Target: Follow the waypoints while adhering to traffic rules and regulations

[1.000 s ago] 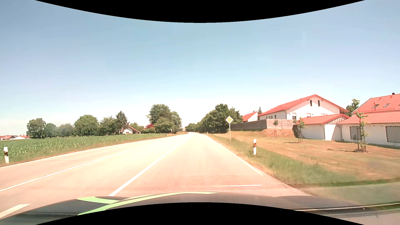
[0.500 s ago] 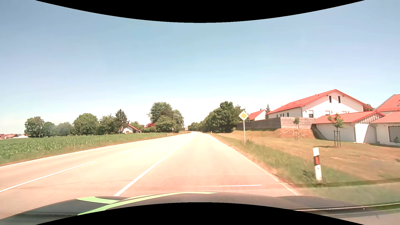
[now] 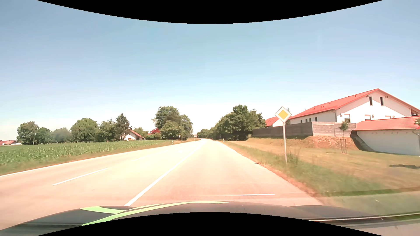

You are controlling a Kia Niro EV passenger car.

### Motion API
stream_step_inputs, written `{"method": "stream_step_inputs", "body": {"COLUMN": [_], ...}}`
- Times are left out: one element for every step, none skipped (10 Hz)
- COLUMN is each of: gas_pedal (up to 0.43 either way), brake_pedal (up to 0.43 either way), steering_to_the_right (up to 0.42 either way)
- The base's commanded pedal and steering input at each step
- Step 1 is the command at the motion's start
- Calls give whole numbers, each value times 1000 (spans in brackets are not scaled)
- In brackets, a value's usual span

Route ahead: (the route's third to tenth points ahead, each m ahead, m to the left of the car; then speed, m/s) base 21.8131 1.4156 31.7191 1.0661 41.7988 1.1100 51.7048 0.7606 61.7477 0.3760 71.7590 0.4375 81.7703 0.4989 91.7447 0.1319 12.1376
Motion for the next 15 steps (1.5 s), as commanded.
{"method": "stream_step_inputs", "body": {"gas_pedal": [370,370,370,370,370,370,370,370,370,370,370,370,370,370,370], "brake_pedal": [0,0,0,0,0,0,0,0,0,0,0,0,0,0,0], "steering_to_the_right": [-1,-1,-1,-1,-1,-1,-1,-1,-1,-1,-1,-1,-1,-1,-1]}}
